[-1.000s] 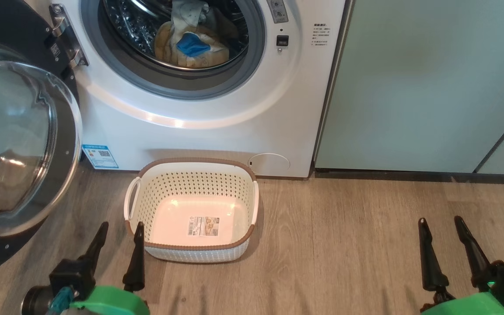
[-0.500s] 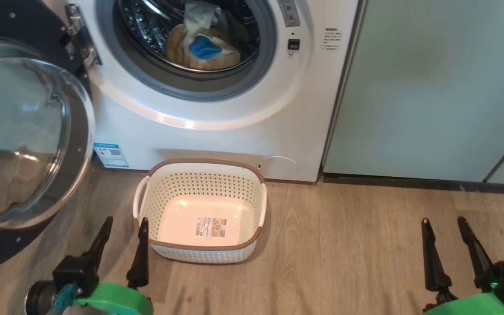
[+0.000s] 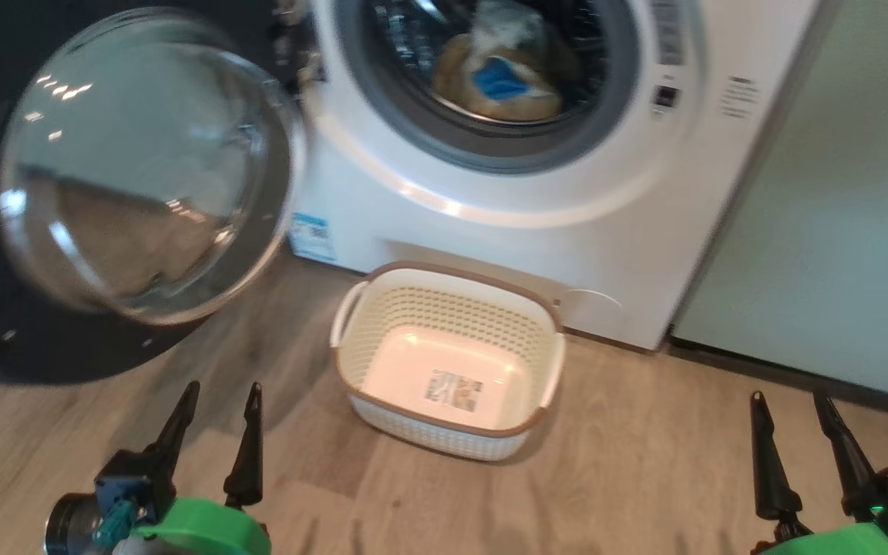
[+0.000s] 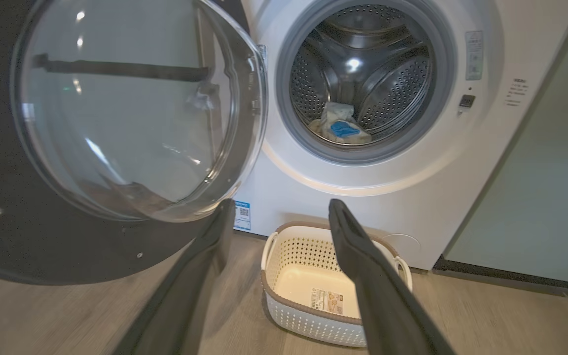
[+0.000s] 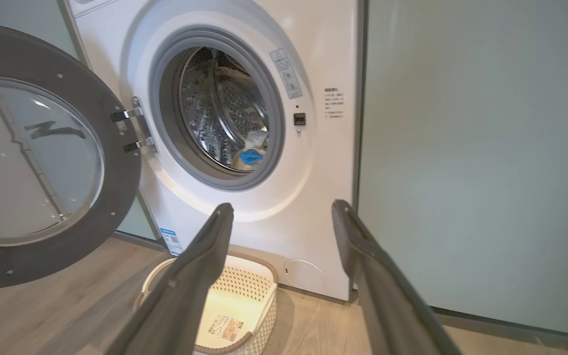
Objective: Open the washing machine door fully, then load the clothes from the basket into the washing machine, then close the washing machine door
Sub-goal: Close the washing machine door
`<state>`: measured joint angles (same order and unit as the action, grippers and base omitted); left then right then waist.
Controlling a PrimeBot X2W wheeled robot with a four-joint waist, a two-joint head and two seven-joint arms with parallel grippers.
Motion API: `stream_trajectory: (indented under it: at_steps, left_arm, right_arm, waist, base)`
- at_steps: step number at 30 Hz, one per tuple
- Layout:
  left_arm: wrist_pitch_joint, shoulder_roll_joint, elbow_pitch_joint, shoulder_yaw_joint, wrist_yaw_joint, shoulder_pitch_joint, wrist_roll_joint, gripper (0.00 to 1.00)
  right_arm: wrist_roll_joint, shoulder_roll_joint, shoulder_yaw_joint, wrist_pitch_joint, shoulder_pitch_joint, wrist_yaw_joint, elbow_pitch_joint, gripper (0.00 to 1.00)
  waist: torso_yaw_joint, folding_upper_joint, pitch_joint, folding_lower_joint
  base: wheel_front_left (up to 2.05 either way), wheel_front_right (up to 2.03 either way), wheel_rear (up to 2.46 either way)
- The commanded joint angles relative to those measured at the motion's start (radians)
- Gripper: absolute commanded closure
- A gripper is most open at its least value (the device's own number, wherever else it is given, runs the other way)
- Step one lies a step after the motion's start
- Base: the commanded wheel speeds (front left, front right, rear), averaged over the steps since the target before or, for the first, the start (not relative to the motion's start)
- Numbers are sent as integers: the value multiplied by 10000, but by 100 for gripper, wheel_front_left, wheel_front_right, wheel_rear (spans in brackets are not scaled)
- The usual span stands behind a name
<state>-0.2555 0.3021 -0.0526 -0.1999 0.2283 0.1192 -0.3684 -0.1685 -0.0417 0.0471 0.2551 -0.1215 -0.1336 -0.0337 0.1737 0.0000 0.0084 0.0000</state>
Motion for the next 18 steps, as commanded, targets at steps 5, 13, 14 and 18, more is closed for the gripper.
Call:
stream_trajectory:
  at_steps: [5,13,14,18]
  left_arm:
    - [2,155,-291,434,58,-421,-17,0]
    - [27,225,-286,447,80,-372,-59,0]
    - [31,241,-289,476,96,-355,-75,0]
    - [31,285,-335,544,161,-325,-93,0]
  right_arm:
    - [-34,-85,199,67,125,29,311,0]
    - [-94,-85,234,67,162,29,245,0]
    - [-105,-85,244,67,171,29,237,0]
    - [-132,-85,300,67,226,29,227,0]
  waist:
    - [1420,0,-90,0]
    - [2376,0,-155,0]
    - [2434,0,-161,0]
    - [2579,0,-120,0]
  base:
    - [0,0,0]
    - [0,0,0]
    - [0,0,0]
    - [0,0,0]
